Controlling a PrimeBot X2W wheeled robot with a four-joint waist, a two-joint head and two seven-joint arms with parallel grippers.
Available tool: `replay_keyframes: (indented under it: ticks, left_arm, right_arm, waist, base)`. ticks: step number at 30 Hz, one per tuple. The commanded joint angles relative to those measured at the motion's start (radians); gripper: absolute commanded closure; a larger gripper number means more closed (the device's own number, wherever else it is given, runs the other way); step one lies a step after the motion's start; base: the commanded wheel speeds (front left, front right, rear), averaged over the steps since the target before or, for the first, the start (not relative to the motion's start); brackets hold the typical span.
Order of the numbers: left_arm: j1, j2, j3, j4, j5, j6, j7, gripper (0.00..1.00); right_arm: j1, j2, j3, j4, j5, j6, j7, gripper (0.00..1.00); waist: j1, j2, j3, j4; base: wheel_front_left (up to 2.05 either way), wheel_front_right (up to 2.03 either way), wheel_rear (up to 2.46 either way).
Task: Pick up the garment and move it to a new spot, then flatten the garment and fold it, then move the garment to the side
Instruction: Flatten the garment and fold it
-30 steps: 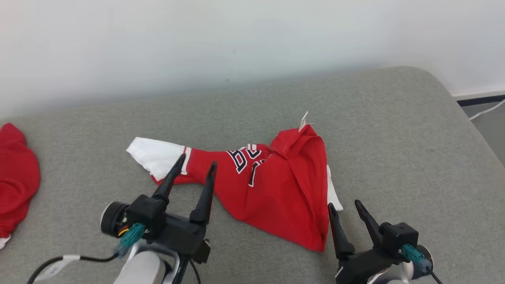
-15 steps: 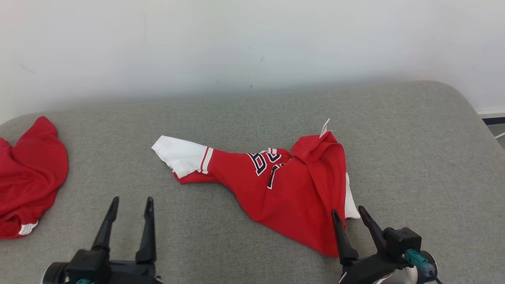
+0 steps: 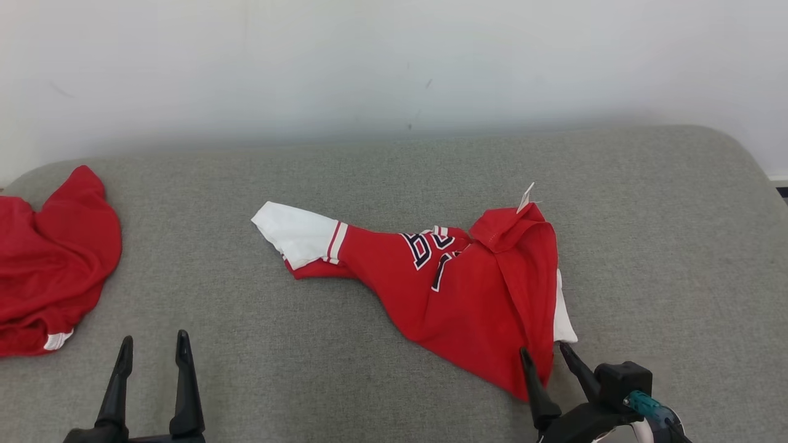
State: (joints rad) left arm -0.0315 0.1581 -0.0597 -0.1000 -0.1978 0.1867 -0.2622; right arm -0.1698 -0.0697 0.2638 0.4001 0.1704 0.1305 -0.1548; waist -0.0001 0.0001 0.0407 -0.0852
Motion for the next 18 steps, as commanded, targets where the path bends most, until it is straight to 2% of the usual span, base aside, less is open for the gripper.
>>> replay_keyframes:
  ticks: [1,12,13,14,15,18]
  left_arm:
    - [0.013,-0.009,0.011,-0.004,0.013,-0.008,-0.004,0.0]
    - [0.004,-0.053,0.036,0.014,0.036,-0.055,-0.004,0.0]
    - [0.004,-0.055,0.04,0.016,0.039,-0.06,-0.004,0.0]
    - [0.004,-0.057,0.044,0.016,0.041,-0.06,-0.004,0.0]
    - [0.004,-0.059,0.048,0.018,0.043,-0.064,-0.004,0.0]
    - [0.004,-0.066,0.061,0.02,0.046,-0.074,-0.004,0.0]
  right_arm:
    - [0.003,-0.007,0.01,0.014,0.006,0.0,0.016,0.0]
    - [-0.06,-0.019,0.022,0.173,0.008,0.0,0.051,0.0]
    - [-0.07,-0.019,0.025,0.19,0.01,0.0,0.047,0.17]
    - [-0.079,-0.018,0.028,0.205,0.012,0.0,0.04,0.71]
    - [-0.088,-0.017,0.032,0.219,0.013,0.0,0.033,1.0]
    - [-0.117,-0.024,0.027,0.236,0.015,0.0,-0.007,1.0]
  waist:
    - [0.0001,-0.0001,0.001,0.009]
    - [0.0001,-0.0001,-0.003,0.051]
    - [0.0001,-0.0001,-0.002,0.054]
    - [0.0001,-0.0001,-0.002,0.057]
    - [0.0001,-0.0001,-0.001,0.059]
    - [0.0001,-0.0001,-0.001,0.063]
  base:
    - [0.0,0.0,0.0]
    - [0.0,0.0,0.0]
    - [0.0,0.0,0.0]
    - [0.0,0.0,0.0]
    - [0.0,0.0,0.0]
    - [0.0,0.0,0.0]
